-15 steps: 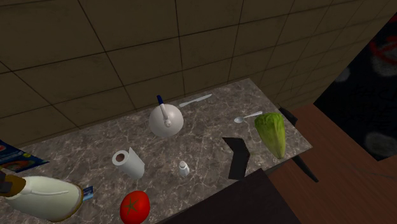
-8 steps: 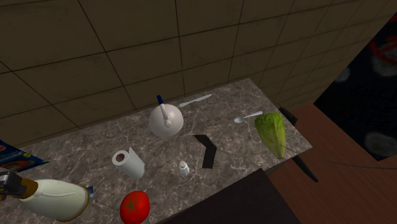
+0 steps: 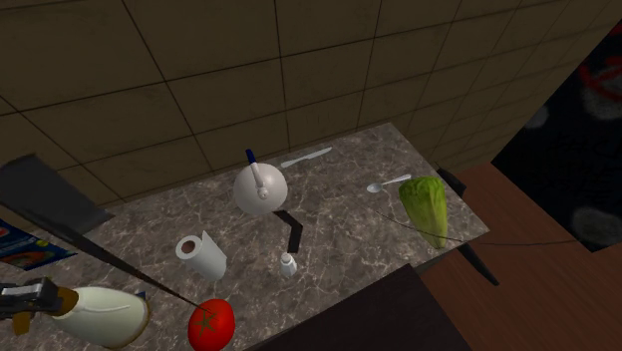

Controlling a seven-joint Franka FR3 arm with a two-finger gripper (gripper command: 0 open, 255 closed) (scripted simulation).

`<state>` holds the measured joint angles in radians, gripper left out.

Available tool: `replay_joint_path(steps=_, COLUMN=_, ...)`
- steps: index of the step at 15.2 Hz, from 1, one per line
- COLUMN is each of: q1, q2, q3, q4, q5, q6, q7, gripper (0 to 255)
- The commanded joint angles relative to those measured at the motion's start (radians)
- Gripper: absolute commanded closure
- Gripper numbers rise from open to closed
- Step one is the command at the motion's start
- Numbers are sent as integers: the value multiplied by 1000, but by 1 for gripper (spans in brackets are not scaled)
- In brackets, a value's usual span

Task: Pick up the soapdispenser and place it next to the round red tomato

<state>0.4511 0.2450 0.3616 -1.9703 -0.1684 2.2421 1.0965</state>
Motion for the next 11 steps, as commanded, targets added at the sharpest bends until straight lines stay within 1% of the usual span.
replay_joint_path(steps=1, q1=2, q2=17, q3=-3, q4=-7, q5=-10, q6=24, q7=7, gripper=255)
replay_joint_path(steps=11, q1=16, q2=98, q3=-23, q4=-43, q5=-59, q6=134, q7=43, gripper=255)
